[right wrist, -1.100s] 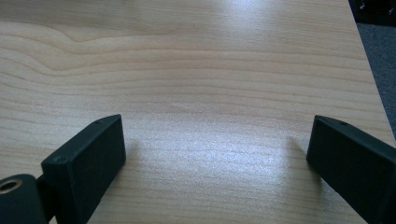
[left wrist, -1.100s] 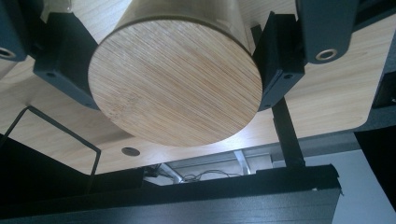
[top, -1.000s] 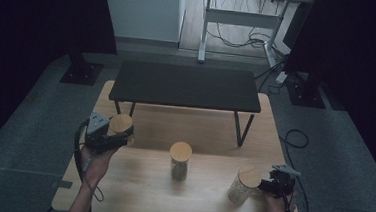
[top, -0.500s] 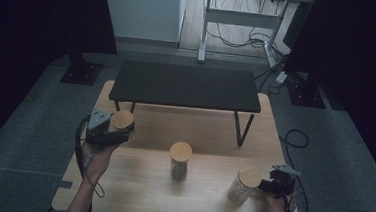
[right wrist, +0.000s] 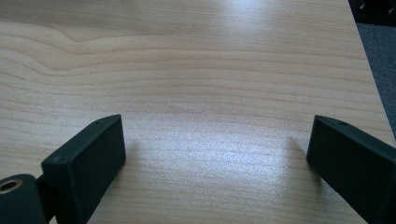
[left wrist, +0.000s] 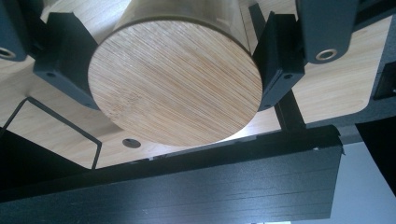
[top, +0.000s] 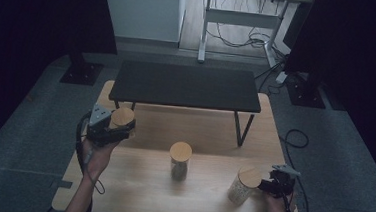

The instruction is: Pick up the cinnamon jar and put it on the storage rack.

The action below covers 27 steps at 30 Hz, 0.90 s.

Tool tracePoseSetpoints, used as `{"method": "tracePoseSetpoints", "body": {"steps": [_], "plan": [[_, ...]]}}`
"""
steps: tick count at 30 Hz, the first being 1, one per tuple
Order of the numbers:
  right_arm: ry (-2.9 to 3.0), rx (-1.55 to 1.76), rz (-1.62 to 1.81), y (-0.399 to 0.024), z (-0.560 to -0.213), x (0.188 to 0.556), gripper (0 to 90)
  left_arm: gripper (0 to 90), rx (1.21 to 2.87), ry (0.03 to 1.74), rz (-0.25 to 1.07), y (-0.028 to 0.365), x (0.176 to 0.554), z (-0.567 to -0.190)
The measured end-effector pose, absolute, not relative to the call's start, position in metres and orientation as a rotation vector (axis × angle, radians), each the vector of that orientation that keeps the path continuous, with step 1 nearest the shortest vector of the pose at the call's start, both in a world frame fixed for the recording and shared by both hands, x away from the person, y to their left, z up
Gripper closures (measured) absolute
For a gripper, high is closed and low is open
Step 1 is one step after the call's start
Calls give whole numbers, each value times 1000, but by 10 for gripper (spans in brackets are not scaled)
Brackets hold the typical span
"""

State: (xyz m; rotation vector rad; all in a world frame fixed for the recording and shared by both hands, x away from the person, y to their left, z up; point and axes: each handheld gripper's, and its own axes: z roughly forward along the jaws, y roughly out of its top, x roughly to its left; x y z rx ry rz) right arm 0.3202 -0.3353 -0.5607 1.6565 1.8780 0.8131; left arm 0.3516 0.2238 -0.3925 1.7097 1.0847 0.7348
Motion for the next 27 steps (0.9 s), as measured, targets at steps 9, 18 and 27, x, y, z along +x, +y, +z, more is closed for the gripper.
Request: {"method": "tracePoseSetpoints", "body": {"steps": [9,18,27], "plan": [[1877,1658,814,-335,-561,320,38,241,1711,1075,740,222,356,-386],[1877,1658,814,-335,-561,320,38,241,1711,1073,747,221,361,-380],[1877,1658,814,-335,-561,320,38,241,1709,1074,745,222,366,-374]]}}
